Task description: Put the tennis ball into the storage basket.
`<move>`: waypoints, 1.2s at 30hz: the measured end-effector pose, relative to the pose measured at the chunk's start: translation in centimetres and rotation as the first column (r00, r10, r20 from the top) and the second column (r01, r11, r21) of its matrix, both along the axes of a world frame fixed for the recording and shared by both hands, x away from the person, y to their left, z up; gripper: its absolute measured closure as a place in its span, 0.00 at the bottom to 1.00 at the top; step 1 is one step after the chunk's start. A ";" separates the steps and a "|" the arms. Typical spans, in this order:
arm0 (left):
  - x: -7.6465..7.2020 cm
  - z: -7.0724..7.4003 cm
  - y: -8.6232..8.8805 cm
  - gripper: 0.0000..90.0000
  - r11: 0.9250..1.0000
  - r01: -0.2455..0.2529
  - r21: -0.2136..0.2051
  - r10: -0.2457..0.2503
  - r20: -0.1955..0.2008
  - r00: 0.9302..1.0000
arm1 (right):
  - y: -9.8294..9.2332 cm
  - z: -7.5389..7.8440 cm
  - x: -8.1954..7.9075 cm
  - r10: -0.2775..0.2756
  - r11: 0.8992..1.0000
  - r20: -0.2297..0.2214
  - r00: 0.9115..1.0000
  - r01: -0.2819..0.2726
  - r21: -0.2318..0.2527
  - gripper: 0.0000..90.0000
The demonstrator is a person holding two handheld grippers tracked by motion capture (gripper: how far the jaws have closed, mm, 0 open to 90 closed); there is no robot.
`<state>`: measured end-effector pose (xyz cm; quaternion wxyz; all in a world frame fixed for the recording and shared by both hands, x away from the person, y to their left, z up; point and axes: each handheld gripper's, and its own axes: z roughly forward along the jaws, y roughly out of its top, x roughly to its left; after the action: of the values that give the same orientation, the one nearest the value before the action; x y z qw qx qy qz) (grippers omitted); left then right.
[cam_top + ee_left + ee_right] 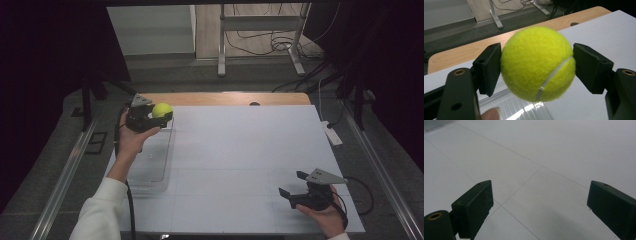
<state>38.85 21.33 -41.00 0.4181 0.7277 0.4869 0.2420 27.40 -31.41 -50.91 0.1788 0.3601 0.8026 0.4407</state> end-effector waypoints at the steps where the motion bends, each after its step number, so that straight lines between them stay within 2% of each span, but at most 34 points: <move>1: 0.0 0.0 0.1 0.31 1.000 -0.002 0.001 0.002 -0.001 1.000 | 0.0 0.0 0.0 0.000 1.000 0.000 1.000 0.000 0.002 0.08; 12: 0.4 -0.1 1.0 0.31 0.999 -0.042 0.003 0.042 -0.008 0.999 | -0.1 0.0 0.0 -0.001 1.000 0.000 1.000 0.001 0.001 0.08; 36: 0.8 -0.1 2.6 0.31 0.995 -0.091 0.029 0.091 -0.023 0.996 | 0.0 0.0 0.1 0.001 1.000 -0.003 1.000 -0.001 0.003 0.08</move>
<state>39.68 23.89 -41.10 0.3904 0.7134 0.5213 0.2587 27.46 -31.37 -50.94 0.1768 0.3607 0.8024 0.4414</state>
